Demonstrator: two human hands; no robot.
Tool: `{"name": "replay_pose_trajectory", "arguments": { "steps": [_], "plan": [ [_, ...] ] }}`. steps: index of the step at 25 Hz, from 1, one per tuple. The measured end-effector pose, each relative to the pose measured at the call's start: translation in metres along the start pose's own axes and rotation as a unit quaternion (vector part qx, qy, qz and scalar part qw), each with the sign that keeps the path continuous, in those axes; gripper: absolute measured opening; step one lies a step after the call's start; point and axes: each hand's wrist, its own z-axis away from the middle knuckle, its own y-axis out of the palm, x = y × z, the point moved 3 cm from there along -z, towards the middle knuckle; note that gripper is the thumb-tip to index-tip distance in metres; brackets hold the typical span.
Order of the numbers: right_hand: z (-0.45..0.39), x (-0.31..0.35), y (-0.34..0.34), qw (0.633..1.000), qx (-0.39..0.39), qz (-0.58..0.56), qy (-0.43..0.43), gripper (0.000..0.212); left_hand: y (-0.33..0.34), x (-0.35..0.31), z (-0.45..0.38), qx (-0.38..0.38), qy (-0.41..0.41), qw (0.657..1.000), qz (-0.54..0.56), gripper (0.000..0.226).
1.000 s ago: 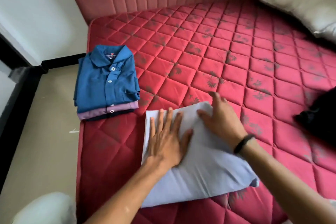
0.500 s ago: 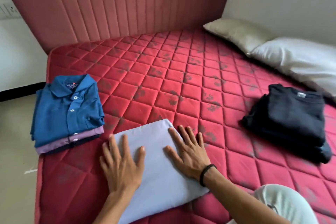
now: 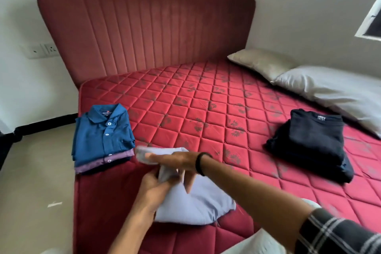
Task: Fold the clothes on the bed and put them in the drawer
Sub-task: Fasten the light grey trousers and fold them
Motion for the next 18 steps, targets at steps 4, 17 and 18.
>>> {"name": "replay_pose_trajectory", "arguments": {
  "steps": [4, 17, 18],
  "plan": [
    [0.026, 0.02, -0.026, 0.984, -0.005, -0.155, -0.091, 0.016, 0.003, -0.07, 0.035, 0.166, 0.12, 0.979, 0.0, 0.052],
    [-0.02, -0.225, -0.057, 0.924, -0.282, -0.254, 0.045, 0.03, 0.009, 0.109, -0.017, -0.002, 0.192, 0.771, -0.608, 0.08],
    [-0.021, -0.231, -0.061, 0.921, -0.292, -0.254, 0.038, 0.032, 0.013, 0.115, -0.022, -0.002, 0.157, 0.78, -0.606, 0.084]
  ]
}}
